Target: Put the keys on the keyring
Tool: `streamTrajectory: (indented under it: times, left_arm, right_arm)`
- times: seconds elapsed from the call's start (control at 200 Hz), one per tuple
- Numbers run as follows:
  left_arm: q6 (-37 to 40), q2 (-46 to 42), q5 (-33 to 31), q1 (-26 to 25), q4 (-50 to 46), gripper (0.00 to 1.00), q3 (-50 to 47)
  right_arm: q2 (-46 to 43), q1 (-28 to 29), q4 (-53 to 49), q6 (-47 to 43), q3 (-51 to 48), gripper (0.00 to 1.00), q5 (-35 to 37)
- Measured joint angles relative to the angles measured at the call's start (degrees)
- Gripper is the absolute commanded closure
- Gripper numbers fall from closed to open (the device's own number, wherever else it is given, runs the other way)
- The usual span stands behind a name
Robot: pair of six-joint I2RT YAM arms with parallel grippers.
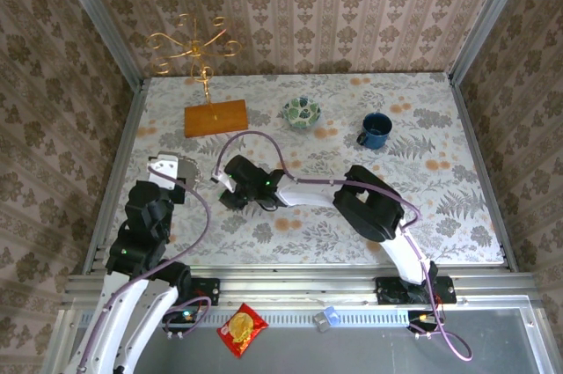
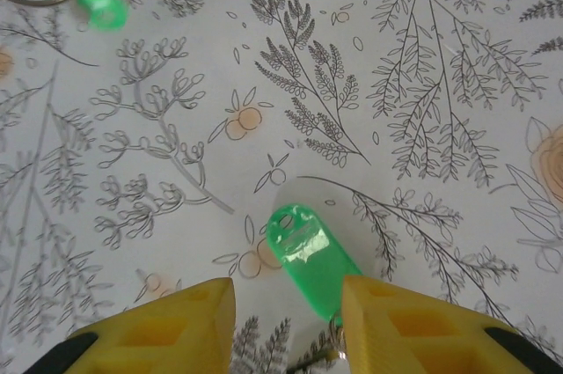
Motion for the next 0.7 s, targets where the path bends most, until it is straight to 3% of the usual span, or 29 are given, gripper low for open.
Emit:
streamTrajectory:
  times: [0.395, 0.7]
  left_arm:
    - [-0.02, -1.79, -0.50, 0.04, -1.27, 1.00, -0.61]
    - [-0.02, -1.86, -0.52, 0.04, -1.86, 1.00, -0.70]
  right_arm:
    - [6.51, 0.00, -4.26, -0.24, 6.78, 0.63, 0.22]
    - [5.68, -0.15, -3.89, -1.90, 5.33, 0.79, 2.16]
